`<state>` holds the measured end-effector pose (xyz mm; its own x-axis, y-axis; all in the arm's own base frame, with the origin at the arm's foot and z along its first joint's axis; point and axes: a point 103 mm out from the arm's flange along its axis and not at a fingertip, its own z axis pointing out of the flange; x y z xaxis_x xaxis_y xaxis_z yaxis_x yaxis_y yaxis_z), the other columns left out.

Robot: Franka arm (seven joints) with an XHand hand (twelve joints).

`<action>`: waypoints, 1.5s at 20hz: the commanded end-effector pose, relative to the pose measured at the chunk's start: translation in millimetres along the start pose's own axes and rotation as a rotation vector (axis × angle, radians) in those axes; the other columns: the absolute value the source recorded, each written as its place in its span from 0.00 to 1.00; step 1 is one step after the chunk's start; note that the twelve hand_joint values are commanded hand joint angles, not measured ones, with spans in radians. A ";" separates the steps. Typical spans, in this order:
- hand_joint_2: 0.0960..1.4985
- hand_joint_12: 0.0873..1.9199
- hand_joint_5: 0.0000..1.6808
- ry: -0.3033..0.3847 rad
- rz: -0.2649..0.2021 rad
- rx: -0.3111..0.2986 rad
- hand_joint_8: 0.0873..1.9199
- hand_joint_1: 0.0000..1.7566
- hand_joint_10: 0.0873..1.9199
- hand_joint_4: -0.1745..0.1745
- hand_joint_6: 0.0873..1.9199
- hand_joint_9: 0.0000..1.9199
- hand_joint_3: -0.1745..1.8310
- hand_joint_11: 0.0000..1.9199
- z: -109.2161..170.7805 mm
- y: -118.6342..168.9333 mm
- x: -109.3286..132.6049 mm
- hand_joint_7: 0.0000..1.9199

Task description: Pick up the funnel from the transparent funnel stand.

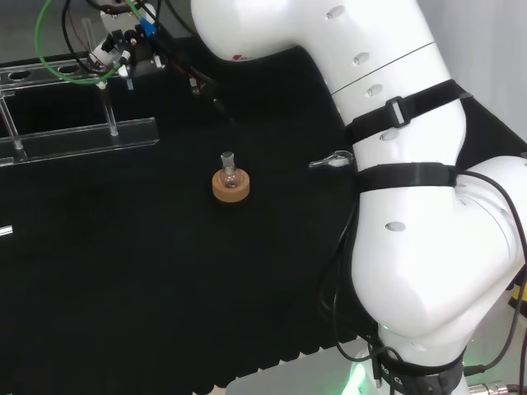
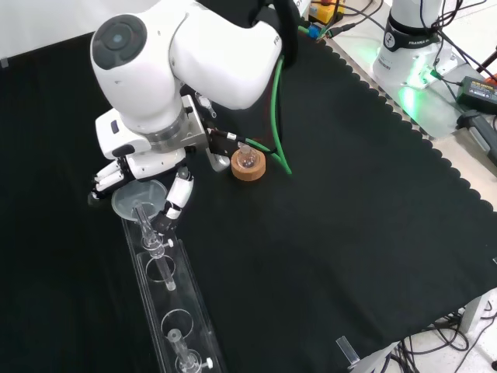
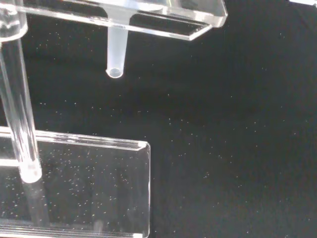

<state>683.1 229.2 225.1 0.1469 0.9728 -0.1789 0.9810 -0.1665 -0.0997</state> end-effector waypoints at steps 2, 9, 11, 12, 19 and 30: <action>0.59 0.55 0.27 -0.023 -0.014 -0.168 0.84 0.46 0.65 0.00 0.50 0.81 0.12 0.99 7.2 -1.8 -10.2 0.45; 0.69 0.57 0.58 -0.081 0.031 -0.238 0.72 0.64 0.53 0.03 0.49 0.97 0.13 1.00 -23.9 -8.3 -15.5 0.66; 0.69 0.58 0.60 -0.018 0.040 -0.318 0.71 0.65 0.52 0.00 0.48 0.99 0.12 1.00 -42.5 -13.8 -24.9 0.68; 0.69 0.58 0.60 0.003 0.044 -0.342 0.71 0.66 0.52 0.00 0.48 0.99 0.12 1.00 -47.6 -16.1 -28.9 0.68; 0.54 0.61 0.63 0.198 0.037 -0.564 0.68 0.66 0.53 0.00 0.48 1.00 0.31 1.00 -98.6 -49.3 -89.0 0.74; 0.44 0.64 0.64 0.309 0.115 -0.540 0.69 0.67 0.54 0.00 0.54 1.00 0.46 1.00 -201.0 -184.3 -262.0 0.75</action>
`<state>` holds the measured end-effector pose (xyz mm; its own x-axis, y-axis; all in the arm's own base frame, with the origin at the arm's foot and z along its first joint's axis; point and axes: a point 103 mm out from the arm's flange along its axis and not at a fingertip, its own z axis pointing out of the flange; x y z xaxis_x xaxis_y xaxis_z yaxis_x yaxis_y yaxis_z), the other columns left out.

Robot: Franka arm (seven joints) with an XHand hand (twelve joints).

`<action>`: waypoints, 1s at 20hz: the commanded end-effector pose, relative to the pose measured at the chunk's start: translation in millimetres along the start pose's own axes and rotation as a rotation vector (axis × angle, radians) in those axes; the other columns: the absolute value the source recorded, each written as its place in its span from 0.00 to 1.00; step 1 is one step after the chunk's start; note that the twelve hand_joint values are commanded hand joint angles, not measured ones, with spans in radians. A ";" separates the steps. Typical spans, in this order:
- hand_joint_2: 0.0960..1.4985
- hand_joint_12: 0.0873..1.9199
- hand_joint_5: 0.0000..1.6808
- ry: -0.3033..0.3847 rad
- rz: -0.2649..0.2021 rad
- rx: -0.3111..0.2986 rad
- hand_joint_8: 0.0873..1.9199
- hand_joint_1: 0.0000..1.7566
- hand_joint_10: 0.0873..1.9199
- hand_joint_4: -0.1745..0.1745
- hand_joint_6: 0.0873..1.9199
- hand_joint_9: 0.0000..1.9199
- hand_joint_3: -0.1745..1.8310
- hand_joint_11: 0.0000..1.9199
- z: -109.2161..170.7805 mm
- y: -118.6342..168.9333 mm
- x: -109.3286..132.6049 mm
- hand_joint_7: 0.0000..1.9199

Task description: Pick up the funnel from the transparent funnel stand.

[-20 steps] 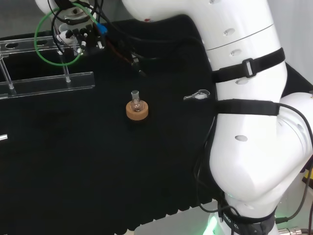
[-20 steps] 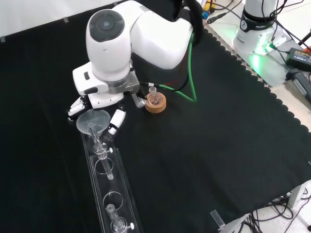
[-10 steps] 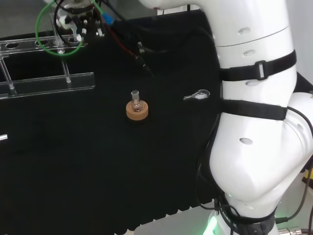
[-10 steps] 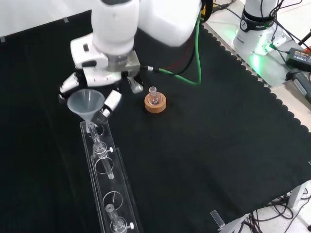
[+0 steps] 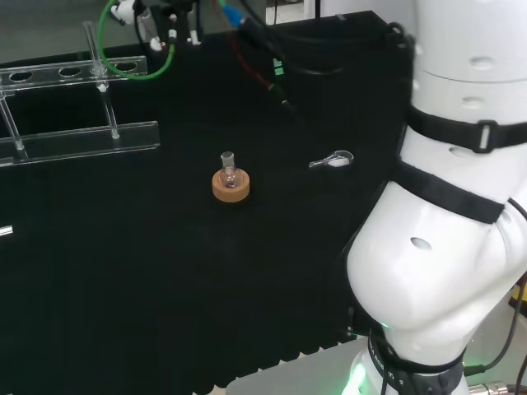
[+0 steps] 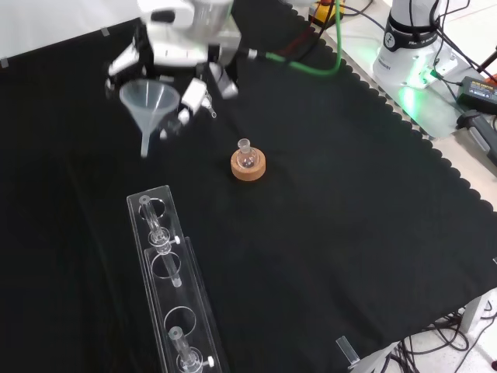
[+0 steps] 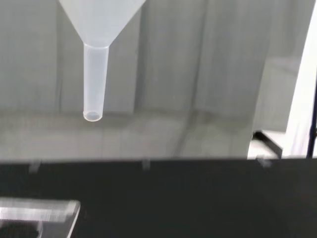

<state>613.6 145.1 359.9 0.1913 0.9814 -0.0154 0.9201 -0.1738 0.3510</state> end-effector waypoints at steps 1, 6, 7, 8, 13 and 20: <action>0.44 0.65 0.64 0.131 0.067 -0.064 0.69 0.67 0.54 0.00 0.54 1.00 0.47 1.00 -162.1 -60.6 -144.8 0.75; 0.43 0.65 0.63 0.147 -0.032 0.001 0.69 0.67 0.54 0.00 0.55 1.00 0.48 1.00 -184.7 -117.7 -209.4 0.75; 0.43 0.65 0.63 0.162 -0.038 0.027 0.69 0.66 0.54 0.00 0.55 1.00 0.48 1.00 -188.4 -127.8 -219.4 0.75; 0.43 0.65 0.63 0.168 -0.040 0.047 0.69 0.66 0.54 0.00 0.55 1.00 0.48 1.00 -191.3 -134.0 -224.6 0.75; 0.42 0.65 0.63 0.147 -0.046 0.161 0.70 0.66 0.55 0.00 0.56 1.00 0.50 1.00 -224.3 -180.8 -209.5 0.75; 0.41 0.65 0.63 0.156 -0.101 0.201 0.70 0.66 0.55 0.00 0.56 1.00 0.50 1.00 -231.9 -203.8 -153.5 0.75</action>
<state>334.6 10.1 510.6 0.0739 0.9938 0.0835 0.9767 -0.0890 0.1955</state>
